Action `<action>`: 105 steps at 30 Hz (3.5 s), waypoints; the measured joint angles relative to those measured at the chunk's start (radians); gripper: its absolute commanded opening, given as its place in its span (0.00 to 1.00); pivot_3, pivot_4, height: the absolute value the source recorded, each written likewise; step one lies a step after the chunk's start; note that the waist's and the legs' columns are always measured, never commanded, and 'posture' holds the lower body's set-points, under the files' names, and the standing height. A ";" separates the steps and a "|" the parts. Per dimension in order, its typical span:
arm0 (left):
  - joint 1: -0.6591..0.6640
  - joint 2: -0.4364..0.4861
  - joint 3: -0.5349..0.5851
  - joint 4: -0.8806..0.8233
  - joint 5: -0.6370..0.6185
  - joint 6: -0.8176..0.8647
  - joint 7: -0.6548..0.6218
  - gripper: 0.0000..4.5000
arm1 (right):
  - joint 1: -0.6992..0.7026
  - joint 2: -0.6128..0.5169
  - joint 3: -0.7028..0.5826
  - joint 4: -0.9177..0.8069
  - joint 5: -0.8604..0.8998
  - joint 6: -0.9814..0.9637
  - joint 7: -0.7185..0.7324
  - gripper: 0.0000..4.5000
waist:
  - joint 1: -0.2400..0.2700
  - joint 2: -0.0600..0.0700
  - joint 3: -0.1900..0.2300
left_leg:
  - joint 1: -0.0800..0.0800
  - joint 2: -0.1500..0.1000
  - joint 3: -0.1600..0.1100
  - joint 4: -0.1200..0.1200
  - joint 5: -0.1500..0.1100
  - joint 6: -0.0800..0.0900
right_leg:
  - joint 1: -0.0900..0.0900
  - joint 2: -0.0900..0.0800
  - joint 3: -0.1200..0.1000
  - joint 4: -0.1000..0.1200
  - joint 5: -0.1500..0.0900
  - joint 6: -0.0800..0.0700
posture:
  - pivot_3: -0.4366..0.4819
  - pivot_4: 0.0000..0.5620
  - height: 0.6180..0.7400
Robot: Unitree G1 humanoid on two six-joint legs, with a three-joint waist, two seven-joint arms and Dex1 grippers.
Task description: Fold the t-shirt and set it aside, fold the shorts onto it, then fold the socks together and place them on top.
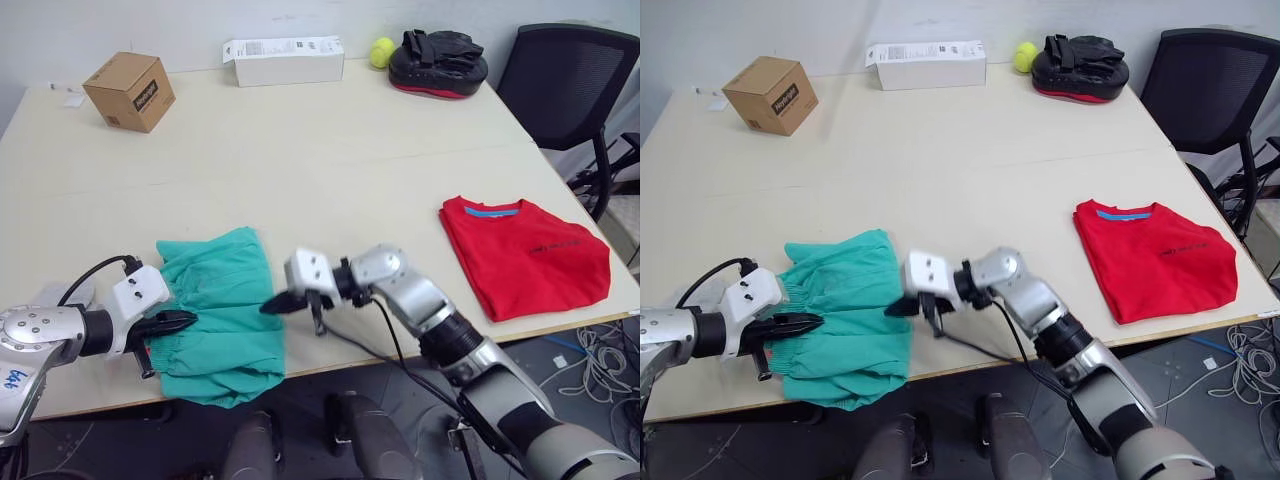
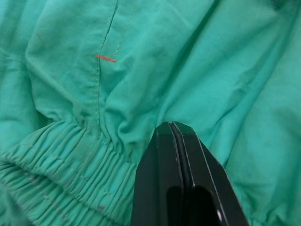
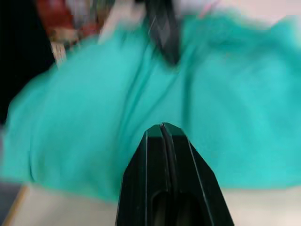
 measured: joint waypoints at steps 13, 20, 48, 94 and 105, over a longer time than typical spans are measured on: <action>-0.022 -0.095 -0.049 0.001 0.026 -0.018 0.096 0.00 | -0.137 0.232 0.112 0.477 -0.312 -0.212 -0.354 0.01 | 0.000 0.000 0.000 | -0.001 0.000 -0.001 -0.001 0.000 -0.001 | 0.000 -0.001 -0.001 -0.002 0.000 -0.002 | 0.48 0.27 1.00; -0.023 -0.097 -0.050 0.023 0.032 -0.036 0.095 0.00 | -0.262 0.156 -0.047 0.689 -0.314 -0.263 -0.447 0.01 | 0.000 0.000 0.000 | -0.001 0.000 -0.001 -0.001 0.001 -0.001 | 0.000 0.000 -0.002 -0.001 0.000 -0.002 | 0.48 0.27 1.00; 0.002 -0.115 -0.029 0.026 0.033 -0.061 0.110 0.00 | -0.204 0.253 -0.236 0.394 0.129 0.889 -0.247 0.99 | -0.020 0.001 -0.001 | 0.001 0.003 -0.001 -0.004 0.001 -0.002 | 0.000 0.002 -0.003 -0.001 0.001 -0.004 | 0.48 0.27 1.00; -0.397 -0.152 0.031 -0.050 -0.621 0.257 0.103 1.00 | -0.048 -0.707 -0.504 -0.228 0.484 1.189 -0.139 0.00 | 0.010 0.003 0.002 | -0.005 -0.001 -0.003 -0.004 0.000 0.000 | 0.001 0.003 0.000 -0.011 0.001 0.005 | 0.48 0.27 1.00; -0.456 -0.163 -0.047 0.001 -0.552 0.186 0.074 1.00 | -0.076 -1.012 -0.241 0.360 0.131 0.602 0.205 0.00 | 0.002 0.003 0.004 | -0.003 -0.005 0.002 -0.002 0.002 0.003 | 0.001 0.003 0.010 -0.011 -0.001 0.010 | 0.48 0.27 1.00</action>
